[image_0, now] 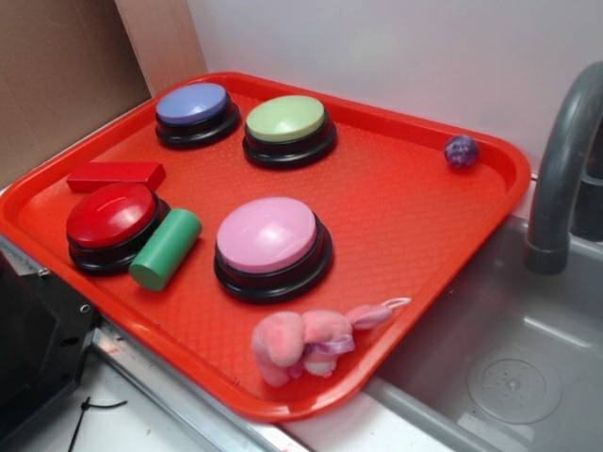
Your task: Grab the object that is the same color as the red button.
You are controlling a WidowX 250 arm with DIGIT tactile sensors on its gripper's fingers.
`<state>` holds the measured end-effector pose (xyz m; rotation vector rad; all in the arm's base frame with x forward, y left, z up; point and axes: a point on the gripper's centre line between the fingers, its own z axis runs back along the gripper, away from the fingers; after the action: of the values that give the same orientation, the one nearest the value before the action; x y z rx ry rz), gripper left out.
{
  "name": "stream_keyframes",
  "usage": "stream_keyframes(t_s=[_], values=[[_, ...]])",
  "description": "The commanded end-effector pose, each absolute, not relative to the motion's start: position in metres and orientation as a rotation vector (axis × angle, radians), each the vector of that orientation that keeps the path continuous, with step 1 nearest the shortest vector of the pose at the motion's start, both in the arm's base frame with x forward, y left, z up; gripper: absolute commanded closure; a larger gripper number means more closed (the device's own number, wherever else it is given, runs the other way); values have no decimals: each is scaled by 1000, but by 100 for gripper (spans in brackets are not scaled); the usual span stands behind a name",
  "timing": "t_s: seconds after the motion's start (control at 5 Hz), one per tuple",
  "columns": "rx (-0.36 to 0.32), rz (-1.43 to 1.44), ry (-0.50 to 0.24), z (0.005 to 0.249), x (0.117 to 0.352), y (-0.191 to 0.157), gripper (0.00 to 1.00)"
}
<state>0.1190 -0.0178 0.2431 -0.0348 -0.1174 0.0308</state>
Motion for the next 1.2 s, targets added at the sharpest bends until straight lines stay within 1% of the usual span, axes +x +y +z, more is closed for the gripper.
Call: stream_keyframes(t_s=[0.0, 0.2, 0.4, 0.6, 0.8, 1.0], values=[[-35, 31, -117, 243, 119, -18, 0], [-10, 151, -137, 239, 123, -16, 0], [-6, 400, -217, 227, 128, -6, 0], [11, 626, -210, 208, 137, 10, 0], [15, 877, -235, 185, 143, 25, 0], [25, 1127, -247, 154, 153, 48, 0]])
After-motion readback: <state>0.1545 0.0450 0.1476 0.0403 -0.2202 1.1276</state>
